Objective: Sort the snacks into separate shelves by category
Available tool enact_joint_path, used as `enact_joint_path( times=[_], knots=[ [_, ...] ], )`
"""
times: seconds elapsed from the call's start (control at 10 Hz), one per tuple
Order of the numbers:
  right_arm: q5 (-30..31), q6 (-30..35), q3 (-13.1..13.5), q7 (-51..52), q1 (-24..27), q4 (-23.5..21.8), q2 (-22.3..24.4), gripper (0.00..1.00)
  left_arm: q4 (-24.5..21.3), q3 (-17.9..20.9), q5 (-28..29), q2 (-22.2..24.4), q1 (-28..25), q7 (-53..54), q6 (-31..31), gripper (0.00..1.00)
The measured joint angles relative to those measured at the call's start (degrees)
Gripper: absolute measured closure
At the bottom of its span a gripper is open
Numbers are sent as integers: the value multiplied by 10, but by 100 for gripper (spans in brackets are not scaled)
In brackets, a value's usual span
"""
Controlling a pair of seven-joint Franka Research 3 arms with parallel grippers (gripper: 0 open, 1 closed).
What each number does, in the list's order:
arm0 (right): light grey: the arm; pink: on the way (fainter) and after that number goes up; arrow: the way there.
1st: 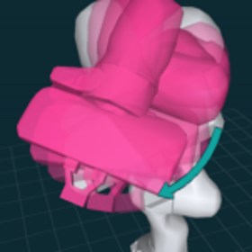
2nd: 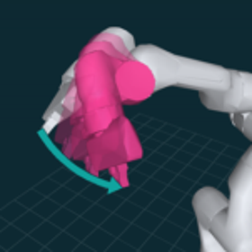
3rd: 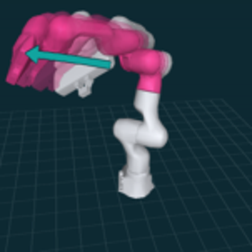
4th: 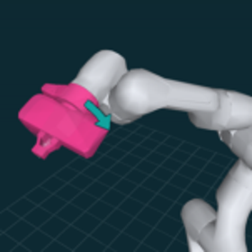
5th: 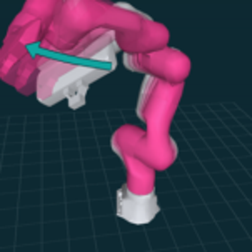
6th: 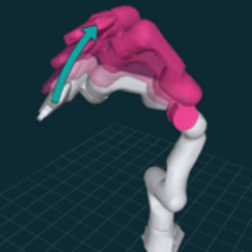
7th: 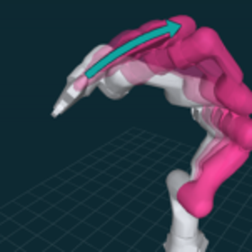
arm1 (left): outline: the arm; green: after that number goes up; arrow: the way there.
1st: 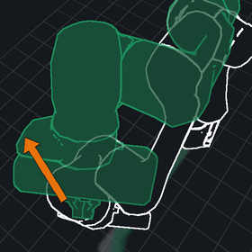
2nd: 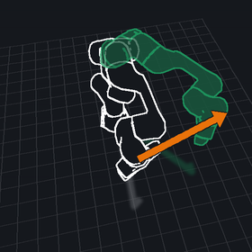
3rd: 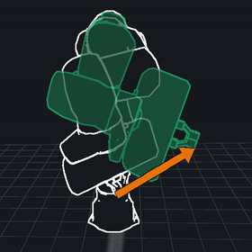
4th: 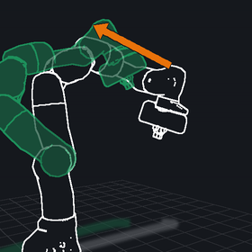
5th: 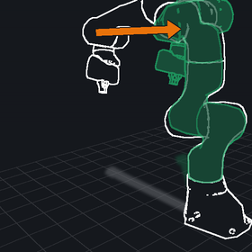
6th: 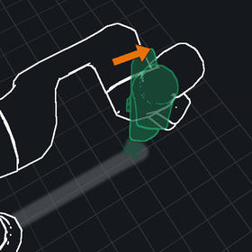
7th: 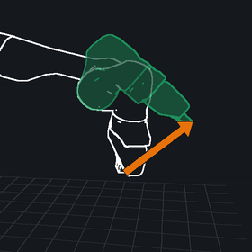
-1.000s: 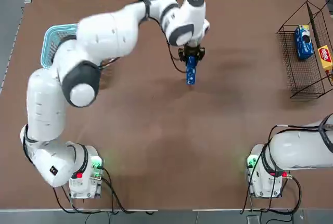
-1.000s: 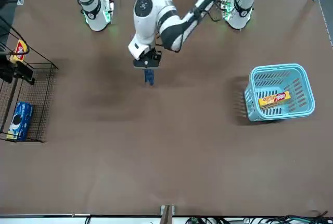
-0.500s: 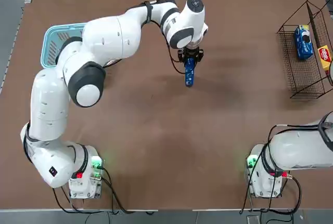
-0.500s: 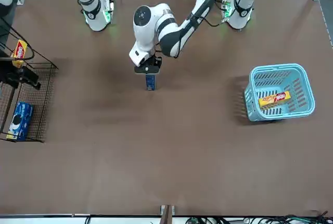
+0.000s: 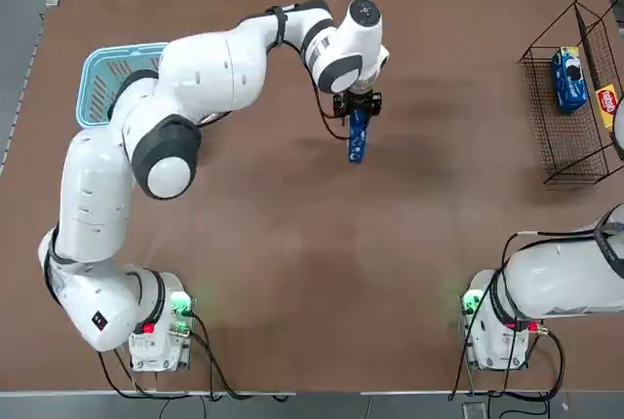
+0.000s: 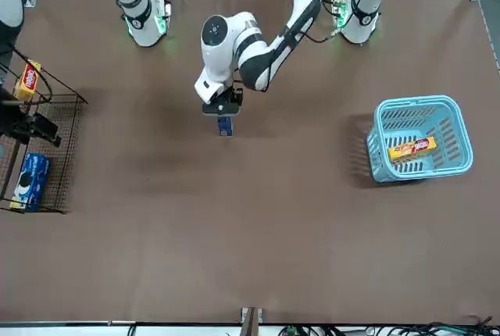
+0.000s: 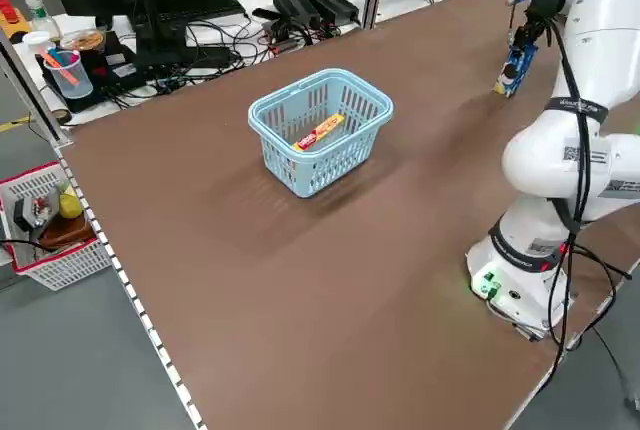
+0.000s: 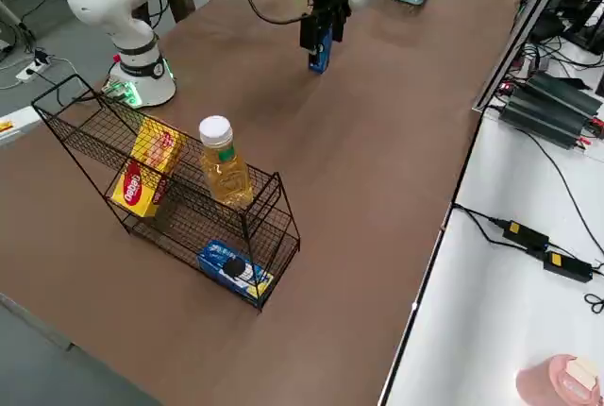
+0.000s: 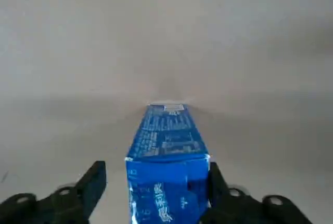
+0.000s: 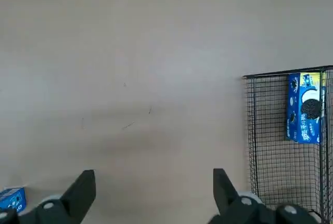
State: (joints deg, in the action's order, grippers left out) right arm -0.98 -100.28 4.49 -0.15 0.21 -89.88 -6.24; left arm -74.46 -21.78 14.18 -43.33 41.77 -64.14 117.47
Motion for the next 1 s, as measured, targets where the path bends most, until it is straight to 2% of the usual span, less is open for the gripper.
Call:
enact_joint_path(
  times=[0.1,0.2,0.5,0.8,1.0],
  knots=[
    [0,-2,0,0,1,0,-1,0,6,0,0,1,-1,0,0,10],
    [0,-7,-1,0,-1,0,-2,0,11,0,0,5,-1,0,-1,0],
    [-4,-27,-5,-39,-43,0,-12,0,21,0,-9,55,-30,-2,-46,0],
    [-5,-60,-9,-172,-130,-1,-32,0,25,0,-36,161,-158,8,-139,0],
    [-5,-91,-10,-267,-205,-19,-48,0,15,0,-39,191,-248,15,-194,0]
  ],
)
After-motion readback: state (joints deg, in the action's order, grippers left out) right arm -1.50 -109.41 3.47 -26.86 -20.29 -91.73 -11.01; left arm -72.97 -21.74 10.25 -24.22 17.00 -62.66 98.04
